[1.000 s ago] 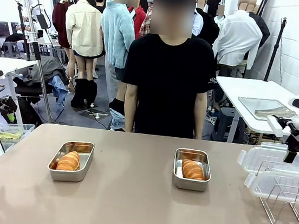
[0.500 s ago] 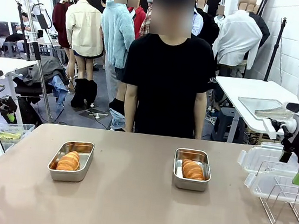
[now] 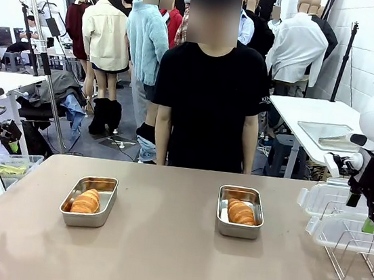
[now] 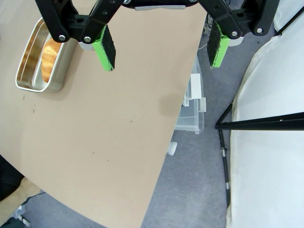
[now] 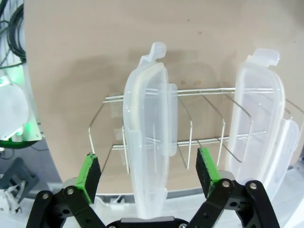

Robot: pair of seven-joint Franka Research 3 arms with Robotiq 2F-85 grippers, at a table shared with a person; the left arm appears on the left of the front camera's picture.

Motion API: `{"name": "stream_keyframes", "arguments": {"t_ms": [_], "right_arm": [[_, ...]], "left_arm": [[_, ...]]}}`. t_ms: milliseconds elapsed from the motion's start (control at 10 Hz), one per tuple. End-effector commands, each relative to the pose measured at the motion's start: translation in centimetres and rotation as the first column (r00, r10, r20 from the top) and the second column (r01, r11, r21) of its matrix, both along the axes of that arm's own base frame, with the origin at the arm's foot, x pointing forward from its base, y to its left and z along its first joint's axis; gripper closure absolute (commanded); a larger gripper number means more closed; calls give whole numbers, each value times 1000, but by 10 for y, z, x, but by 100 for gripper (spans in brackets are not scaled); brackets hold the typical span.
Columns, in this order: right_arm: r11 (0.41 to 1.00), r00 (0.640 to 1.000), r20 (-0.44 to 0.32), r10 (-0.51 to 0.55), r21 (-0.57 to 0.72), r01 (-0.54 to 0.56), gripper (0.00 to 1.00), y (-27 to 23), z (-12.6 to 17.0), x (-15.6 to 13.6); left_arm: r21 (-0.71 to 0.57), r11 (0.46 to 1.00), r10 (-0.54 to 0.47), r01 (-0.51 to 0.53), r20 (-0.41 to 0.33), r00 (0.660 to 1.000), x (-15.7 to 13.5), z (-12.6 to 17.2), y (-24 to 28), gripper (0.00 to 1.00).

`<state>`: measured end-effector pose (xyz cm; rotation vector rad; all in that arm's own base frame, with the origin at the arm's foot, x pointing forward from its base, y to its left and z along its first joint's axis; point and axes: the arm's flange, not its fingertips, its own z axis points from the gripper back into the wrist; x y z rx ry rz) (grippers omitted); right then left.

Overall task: Place the bread in airtight containers.
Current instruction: Pick up one Airtight Container lid and hand it to the human.

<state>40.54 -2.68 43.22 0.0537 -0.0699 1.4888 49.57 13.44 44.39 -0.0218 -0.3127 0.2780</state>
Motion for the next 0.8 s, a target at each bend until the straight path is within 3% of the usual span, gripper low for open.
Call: {"name": "stream_keyframes", "arguments": {"t_ms": [0,300,400,700], "right_arm": [[1000,1000,16,-3,-12,3,0,3,-5,6],[1000,1000,28,9,-12,-9,0,4,-7,6],[1000,1000,28,8,-11,-8,7,4,-8,7],[1000,1000,23,5,-10,-4,67,3,-8,7]], "left_arm": [[2,1000,3,-3,1,1000,-1,1,2,0],[2,1000,3,-3,1,1000,-1,1,2,0],[2,1000,3,-3,1,1000,-1,1,2,0],[2,1000,3,-3,1,1000,-1,1,2,0]]}}
